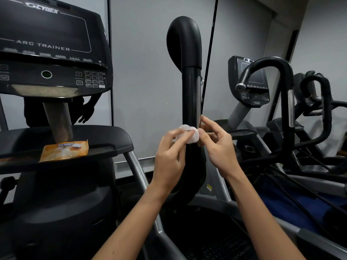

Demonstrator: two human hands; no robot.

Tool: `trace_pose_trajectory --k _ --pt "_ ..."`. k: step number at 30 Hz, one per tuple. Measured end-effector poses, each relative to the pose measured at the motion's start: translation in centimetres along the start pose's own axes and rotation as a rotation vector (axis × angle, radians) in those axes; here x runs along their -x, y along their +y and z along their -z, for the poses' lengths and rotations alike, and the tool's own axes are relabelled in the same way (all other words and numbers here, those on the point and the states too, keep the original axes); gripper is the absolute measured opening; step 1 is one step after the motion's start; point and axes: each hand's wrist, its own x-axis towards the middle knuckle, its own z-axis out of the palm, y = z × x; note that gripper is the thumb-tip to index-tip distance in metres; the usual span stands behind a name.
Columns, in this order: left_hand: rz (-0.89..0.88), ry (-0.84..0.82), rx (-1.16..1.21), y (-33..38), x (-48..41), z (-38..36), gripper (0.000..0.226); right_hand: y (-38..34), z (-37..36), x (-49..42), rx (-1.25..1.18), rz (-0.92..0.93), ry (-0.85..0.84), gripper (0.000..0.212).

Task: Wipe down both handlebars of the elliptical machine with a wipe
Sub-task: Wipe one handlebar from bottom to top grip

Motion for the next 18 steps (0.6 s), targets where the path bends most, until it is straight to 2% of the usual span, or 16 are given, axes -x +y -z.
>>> trace_pose_trajectory --k 2,4,6,8,11,13,15,18 --pt "0.04 0.012 0.014 0.1 -0.6 0.0 0.031 0.1 -0.1 0.0 0.002 -0.005 0.007 0.035" --pt "0.222 0.064 0.119 0.2 -2.6 -0.3 0.029 0.1 -0.1 0.1 0.016 -0.006 0.003 0.036" --pt "0.49 0.063 0.365 0.2 -4.8 -0.5 0.024 0.1 -0.2 0.1 0.006 -0.009 -0.004 0.037" --pt "0.65 -0.006 0.616 -0.2 -6.0 -0.7 0.022 -0.1 -0.2 0.1 -0.005 -0.001 -0.006 0.036" --pt "0.745 -0.164 0.793 -0.7 -6.2 -0.6 0.021 -0.1 -0.1 0.1 0.001 0.0 -0.009 0.036" --pt "0.794 -0.241 0.816 -0.9 -5.5 -0.5 0.02 0.0 -0.1 0.0 0.01 -0.004 -0.007 0.037" --pt "0.811 -0.242 0.792 -1.0 -4.3 -0.3 0.021 0.2 0.0 0.0 0.027 0.005 -0.003 0.037" --pt "0.789 -0.129 0.718 -0.2 -2.5 0.2 0.023 0.4 0.0 0.0 0.032 0.003 0.0 0.037"
